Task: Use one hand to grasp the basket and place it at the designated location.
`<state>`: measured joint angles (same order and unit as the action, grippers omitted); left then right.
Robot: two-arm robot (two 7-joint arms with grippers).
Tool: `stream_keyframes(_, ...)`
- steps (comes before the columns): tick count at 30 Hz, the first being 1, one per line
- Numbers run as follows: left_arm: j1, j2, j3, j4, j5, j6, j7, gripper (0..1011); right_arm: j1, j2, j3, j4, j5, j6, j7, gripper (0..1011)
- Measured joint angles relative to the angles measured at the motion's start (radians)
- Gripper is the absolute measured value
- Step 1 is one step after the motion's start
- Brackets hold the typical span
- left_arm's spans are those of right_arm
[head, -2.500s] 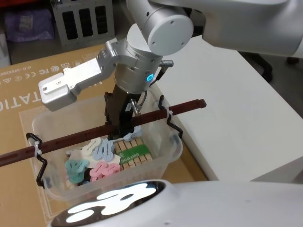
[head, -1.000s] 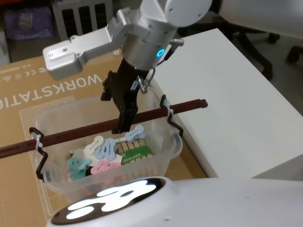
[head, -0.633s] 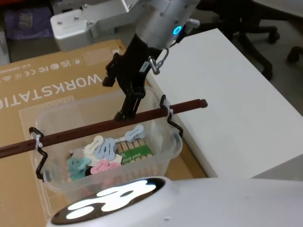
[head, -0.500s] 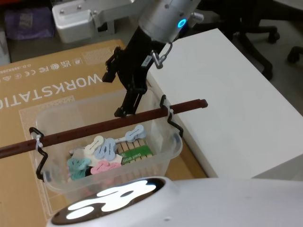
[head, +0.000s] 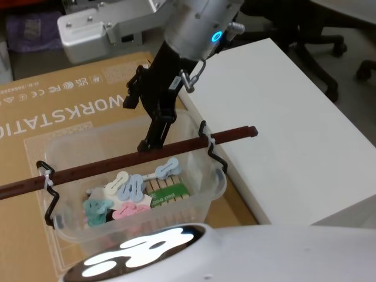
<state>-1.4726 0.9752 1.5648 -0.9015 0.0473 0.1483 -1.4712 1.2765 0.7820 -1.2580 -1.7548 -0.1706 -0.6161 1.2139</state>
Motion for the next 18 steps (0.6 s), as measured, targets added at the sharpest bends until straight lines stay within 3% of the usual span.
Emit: stream_keyframes(18,0.000,0.000,0.000,0.000,0.000,0.000,0.000,0,-0.019,-0.079,-0.079,0.051,-0.110,0.036,0.004,1000)
